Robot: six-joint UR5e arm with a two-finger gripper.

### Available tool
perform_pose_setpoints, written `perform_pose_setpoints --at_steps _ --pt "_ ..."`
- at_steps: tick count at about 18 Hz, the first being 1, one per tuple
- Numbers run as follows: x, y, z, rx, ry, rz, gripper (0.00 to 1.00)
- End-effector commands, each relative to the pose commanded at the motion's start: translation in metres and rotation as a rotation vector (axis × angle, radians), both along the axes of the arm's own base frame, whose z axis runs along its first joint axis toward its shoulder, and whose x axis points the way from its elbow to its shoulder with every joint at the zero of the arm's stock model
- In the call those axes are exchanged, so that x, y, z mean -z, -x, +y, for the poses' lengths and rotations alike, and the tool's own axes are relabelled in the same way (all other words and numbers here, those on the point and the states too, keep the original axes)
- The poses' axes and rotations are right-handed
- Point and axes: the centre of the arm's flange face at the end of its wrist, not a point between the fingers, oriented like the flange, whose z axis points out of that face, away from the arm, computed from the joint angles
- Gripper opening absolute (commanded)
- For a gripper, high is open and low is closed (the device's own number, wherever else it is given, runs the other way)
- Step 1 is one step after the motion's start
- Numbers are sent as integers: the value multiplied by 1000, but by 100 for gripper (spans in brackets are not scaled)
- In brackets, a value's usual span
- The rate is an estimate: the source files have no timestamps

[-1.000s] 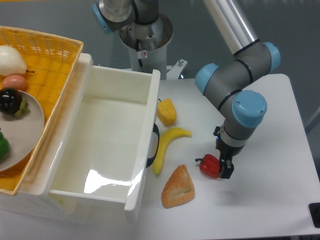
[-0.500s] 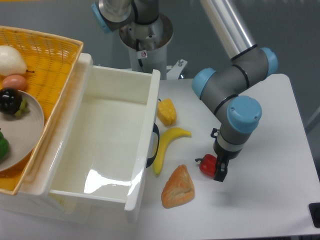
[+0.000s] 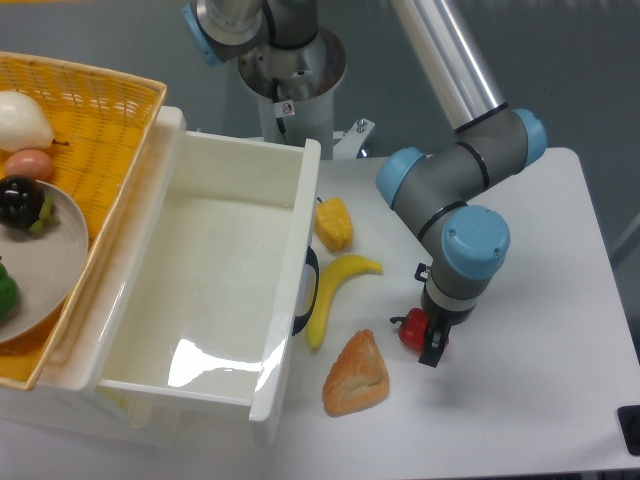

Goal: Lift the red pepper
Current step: 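Lower the gripper around the red pepper and close on it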

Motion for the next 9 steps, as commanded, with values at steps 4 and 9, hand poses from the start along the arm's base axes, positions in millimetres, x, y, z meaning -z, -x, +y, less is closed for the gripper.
perform_pose_setpoints --at_steps 4,9 --pt "3 0 -2 0 29 11 100" --pt "12 -6 4 11 45 8 100"
